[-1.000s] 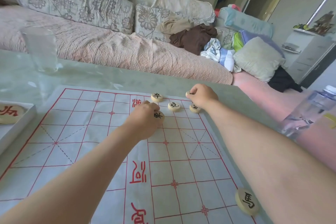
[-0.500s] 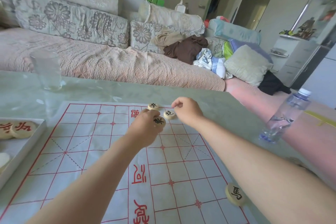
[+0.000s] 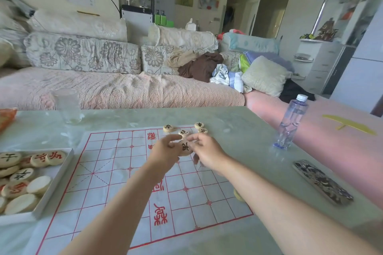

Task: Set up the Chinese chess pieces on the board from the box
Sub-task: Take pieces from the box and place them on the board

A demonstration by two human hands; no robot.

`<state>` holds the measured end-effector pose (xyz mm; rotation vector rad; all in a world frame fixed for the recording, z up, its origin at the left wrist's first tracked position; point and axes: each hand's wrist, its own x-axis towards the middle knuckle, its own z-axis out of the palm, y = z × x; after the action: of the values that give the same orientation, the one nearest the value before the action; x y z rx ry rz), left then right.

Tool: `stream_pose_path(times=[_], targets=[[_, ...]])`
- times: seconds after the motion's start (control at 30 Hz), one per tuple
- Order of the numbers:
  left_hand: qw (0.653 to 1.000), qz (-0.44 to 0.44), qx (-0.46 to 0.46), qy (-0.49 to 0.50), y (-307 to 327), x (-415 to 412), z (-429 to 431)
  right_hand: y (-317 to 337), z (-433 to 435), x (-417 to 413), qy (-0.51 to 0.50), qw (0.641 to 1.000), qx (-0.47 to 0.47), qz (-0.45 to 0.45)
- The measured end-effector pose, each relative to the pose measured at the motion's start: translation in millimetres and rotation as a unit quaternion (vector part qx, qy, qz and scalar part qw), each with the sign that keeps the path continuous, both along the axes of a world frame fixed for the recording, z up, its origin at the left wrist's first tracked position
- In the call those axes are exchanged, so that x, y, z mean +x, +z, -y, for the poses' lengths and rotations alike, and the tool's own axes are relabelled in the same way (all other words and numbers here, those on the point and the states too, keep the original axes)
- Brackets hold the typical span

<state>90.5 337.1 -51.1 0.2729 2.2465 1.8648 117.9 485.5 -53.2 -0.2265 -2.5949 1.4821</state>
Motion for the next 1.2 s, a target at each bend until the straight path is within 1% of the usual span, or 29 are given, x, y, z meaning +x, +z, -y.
stream_pose_path(times=[0.1,0.27,0.33,0.37,0.43,0.5,0.57,0.63,0.67,0.7,0.8,0.9,1.03,1.13,1.2], targets=[[1.000,0.019,-0.012,0.002,-1,19,-5,1,-7,26,0.011,1.000,0.004,0.003],[0.998,0.060,0.016,-0.008,-1,52,-23,4,-22,71,0.034,0.998,0.057,-0.008],[0.998,0.062,0.008,-0.024,-2,66,-32,6,-31,88,0.028,0.997,0.071,-0.019],[0.998,0.042,-0.013,-0.032,-4,71,-36,5,-36,96,0.021,0.996,0.079,-0.022],[0.990,-0.051,-0.115,-0.057,-11,78,-42,2,-50,111,0.008,0.995,0.096,-0.010],[0.960,-0.146,-0.222,-0.093,-18,83,-44,-4,-66,126,-0.004,0.993,0.118,0.022],[0.915,-0.222,-0.312,-0.132,-28,85,-43,-10,-82,142,-0.011,0.984,0.169,0.052],[0.861,-0.277,-0.393,-0.166,-36,88,-41,-17,-94,156,-0.012,0.975,0.211,0.075],[0.842,-0.290,-0.419,-0.178,-39,89,-41,-20,-97,162,-0.013,0.970,0.226,0.085],[0.831,-0.292,-0.435,-0.188,-42,91,-41,-23,-99,167,-0.012,0.966,0.240,0.093],[0.816,-0.296,-0.454,-0.204,-48,95,-42,-33,-98,177,-0.016,0.959,0.271,0.083],[0.806,-0.299,-0.462,-0.216,-52,98,-42,-38,-97,177,-0.016,0.948,0.310,0.071],[0.809,-0.295,-0.459,-0.218,-53,100,-41,-31,-92,175,0.000,0.920,0.385,0.070],[0.818,-0.299,-0.444,-0.211,-52,100,-39,-22,-83,170,-0.003,0.924,0.378,0.055],[0.831,-0.302,-0.425,-0.194,-51,99,-36,-17,-74,163,-0.001,0.930,0.366,0.038]])
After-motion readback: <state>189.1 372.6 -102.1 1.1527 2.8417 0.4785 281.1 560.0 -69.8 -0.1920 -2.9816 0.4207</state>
